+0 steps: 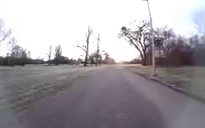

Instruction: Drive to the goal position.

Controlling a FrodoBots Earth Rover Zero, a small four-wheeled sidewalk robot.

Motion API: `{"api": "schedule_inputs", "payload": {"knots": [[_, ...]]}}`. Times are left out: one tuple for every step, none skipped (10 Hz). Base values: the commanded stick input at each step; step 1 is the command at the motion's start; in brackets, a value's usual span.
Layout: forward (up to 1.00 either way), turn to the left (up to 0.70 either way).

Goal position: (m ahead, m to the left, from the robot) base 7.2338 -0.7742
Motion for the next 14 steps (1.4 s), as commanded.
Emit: {"api": "schedule_inputs", "payload": {"knots": [[1.0, -0.25], [1.0, -0.38], [1.0, -0.19], [1.0, 0.0], [1.0, 0.0], [1.0, 0.0], [1.0, 0.0], [1.0, 0.0], [1.0, 0.0], [1.0, 0.0], [1.0, 0.0], [1.0, 0.0], [1.0, 0.0], [1.0, 0.0]]}}
